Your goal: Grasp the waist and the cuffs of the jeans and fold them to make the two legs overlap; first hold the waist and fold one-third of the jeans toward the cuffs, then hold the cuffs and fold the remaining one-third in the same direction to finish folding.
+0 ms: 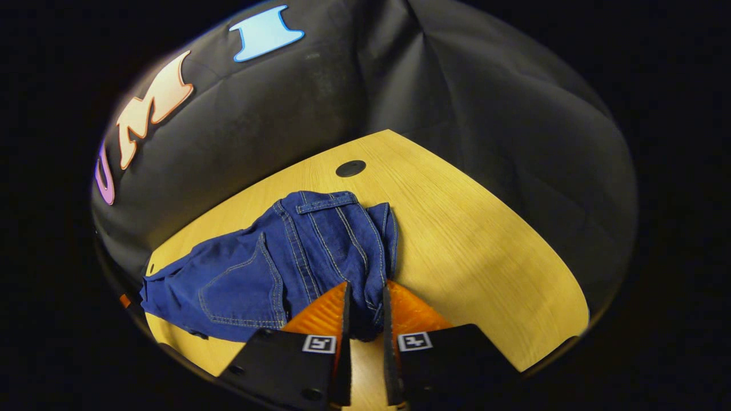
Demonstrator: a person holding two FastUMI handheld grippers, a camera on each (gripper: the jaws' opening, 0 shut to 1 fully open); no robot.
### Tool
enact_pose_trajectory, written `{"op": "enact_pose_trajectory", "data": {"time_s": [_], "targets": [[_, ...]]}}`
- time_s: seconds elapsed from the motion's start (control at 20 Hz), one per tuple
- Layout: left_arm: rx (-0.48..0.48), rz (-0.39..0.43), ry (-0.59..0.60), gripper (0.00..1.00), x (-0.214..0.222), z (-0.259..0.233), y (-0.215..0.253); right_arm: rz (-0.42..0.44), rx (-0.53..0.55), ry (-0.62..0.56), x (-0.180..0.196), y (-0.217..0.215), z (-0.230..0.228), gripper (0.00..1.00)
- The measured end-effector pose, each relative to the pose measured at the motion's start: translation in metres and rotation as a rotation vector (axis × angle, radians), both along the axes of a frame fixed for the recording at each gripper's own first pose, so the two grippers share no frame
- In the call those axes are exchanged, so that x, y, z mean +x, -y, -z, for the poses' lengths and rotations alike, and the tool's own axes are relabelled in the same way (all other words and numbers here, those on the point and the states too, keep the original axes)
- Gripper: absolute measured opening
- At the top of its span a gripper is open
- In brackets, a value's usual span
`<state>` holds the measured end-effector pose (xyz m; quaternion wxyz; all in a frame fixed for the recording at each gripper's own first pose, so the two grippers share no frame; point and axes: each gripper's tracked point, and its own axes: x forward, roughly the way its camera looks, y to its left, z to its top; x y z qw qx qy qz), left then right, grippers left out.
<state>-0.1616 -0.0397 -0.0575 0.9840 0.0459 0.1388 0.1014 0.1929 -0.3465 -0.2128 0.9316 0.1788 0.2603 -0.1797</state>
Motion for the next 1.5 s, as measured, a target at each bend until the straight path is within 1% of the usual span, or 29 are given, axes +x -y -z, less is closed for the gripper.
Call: {"op": "enact_pose_trajectory", "data": {"time_s": [0.05,0.1,0.15,0.2,0.35,0.4,0.45,0.5,0.55,0.6,0.65,0.75,0.9,1.05,1.15,1.3,1.5], "targets": [[0.001,-0.003,0.003,0.96,-0.003,-0.002,0.0,0.016,0.013,0.017,-0.003,-0.002,-0.003,0.21],[0.006,-0.006,0.005,0.96,-0.006,-0.004,-0.001,0.027,0.029,0.026,-0.002,0.0,-0.005,0.17],[0.014,-0.007,0.009,0.96,-0.009,-0.007,-0.003,0.041,0.048,0.036,0.001,0.001,-0.006,0.1],[0.023,-0.01,0.014,0.96,-0.011,-0.01,-0.005,0.05,0.062,0.039,-0.001,0.001,-0.007,0.07],[0.042,-0.009,0.019,0.96,-0.016,-0.015,-0.014,0.058,0.071,0.075,0.0,-0.001,-0.022,0.07],[0.039,-0.005,0.019,0.96,-0.016,-0.014,-0.016,0.065,0.086,0.108,0.002,-0.003,-0.033,0.07],[0.033,-0.002,0.02,0.96,-0.017,-0.015,-0.017,0.061,0.107,0.147,0.007,-0.008,-0.048,0.04],[0.022,0.0,0.023,0.96,-0.017,-0.014,-0.019,0.049,0.134,0.19,0.009,-0.012,-0.065,0.01],[0.003,0.003,0.027,0.96,-0.017,-0.013,-0.02,0.038,0.162,0.233,0.011,-0.019,-0.082,0.01],[-0.013,0.009,0.028,0.95,-0.017,-0.012,-0.021,0.014,0.188,0.269,0.012,-0.03,-0.098,0.01],[-0.024,0.013,0.028,0.96,-0.017,-0.01,-0.024,-0.01,0.207,0.3,0.017,-0.04,-0.109,0.04],[-0.032,0.016,0.026,0.96,-0.018,-0.009,-0.034,-0.07,0.244,0.365,0.024,-0.064,-0.128,0.04],[-0.052,0.045,0.029,0.96,-0.019,-0.009,-0.047,-0.172,0.346,0.445,0.033,-0.11,-0.16,0.04],[-0.051,0.06,0.028,0.95,-0.02,-0.009,-0.065,-0.28,0.428,0.491,0.041,-0.163,-0.182,0.04],[-0.059,0.067,0.036,0.94,-0.02,-0.009,-0.076,-0.358,0.451,0.511,0.04,-0.201,-0.195,0.04],[-0.09,0.066,0.042,0.94,-0.016,-0.006,-0.093,-0.473,0.464,0.509,0.039,-0.264,-0.196,0.04],[-0.132,0.062,0.046,0.96,-0.01,-0.002,-0.114,-0.579,0.389,0.408,0.047,-0.344,-0.16,0.03]]}}
